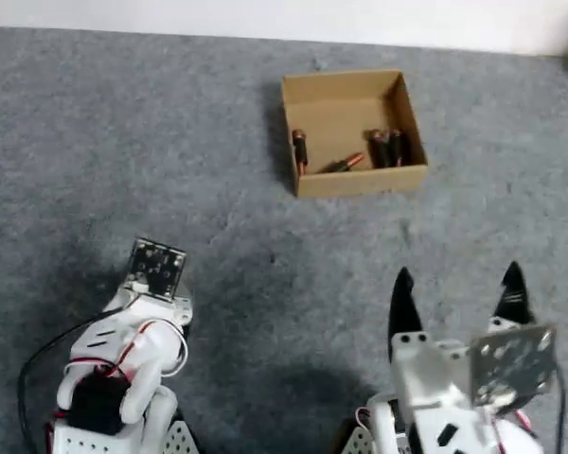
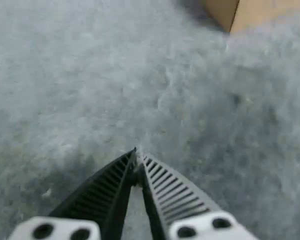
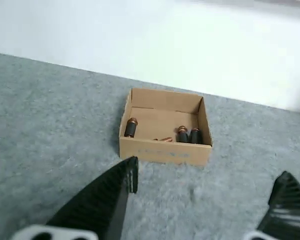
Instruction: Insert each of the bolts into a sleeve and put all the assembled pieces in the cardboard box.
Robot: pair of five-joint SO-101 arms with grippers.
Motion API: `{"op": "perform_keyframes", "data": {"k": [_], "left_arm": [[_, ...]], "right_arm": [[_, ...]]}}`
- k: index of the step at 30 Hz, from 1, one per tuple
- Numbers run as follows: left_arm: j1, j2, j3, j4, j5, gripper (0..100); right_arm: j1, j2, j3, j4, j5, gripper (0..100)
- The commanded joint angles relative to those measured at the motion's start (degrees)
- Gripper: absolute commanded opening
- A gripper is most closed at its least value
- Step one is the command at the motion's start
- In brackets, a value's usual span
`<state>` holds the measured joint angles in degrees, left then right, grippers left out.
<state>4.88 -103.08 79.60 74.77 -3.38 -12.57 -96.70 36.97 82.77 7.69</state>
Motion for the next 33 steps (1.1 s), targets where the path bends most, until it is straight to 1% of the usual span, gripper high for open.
{"op": "perform_keyframes", "data": {"k": [1, 4, 7, 11, 18, 23, 24, 27, 31, 33], "left_arm": [[-3.30, -0.40, -0.04, -0.44, -0.35, 1], [-3.30, -1.19, 4.70, -0.53, -0.26, 1], [-3.47, -1.19, 11.03, -0.79, -0.26, 1], [-3.30, -1.19, 17.63, -0.88, -0.26, 1], [-2.95, -1.27, 17.54, -0.44, -0.18, 1], [-2.95, -1.27, 17.54, -0.44, -0.09, 1], [-2.86, -1.27, 17.54, -0.44, -0.09, 1], [-3.03, -1.27, 17.54, -0.35, -0.18, 1], [-2.95, -1.27, 17.54, -0.35, -0.18, 1], [-2.95, -1.27, 17.54, -0.35, -0.18, 1]], "right_arm": [[-0.40, -9.63, 15.96, -5.32, 0.00, 37.5], [-0.31, -7.34, 24.40, -6.37, 0.00, 37.5], [1.89, -7.34, 26.86, -8.40, 2.20, 37.5], [7.25, -7.78, 30.64, -13.32, 2.11, 37.5], [19.56, -7.87, 51.12, -24.22, -5.63, 37.5], [21.76, -7.08, 65.89, -32.13, -5.63, 37.5], [21.85, -6.90, 68.26, -30.99, -5.71, 37.5], [21.49, -6.37, 66.86, -26.77, -5.71, 37.5], [21.76, -6.55, 66.15, -16.40, -5.71, 37.5], [21.67, -6.90, 66.15, -12.79, -5.71, 37.5]]}}
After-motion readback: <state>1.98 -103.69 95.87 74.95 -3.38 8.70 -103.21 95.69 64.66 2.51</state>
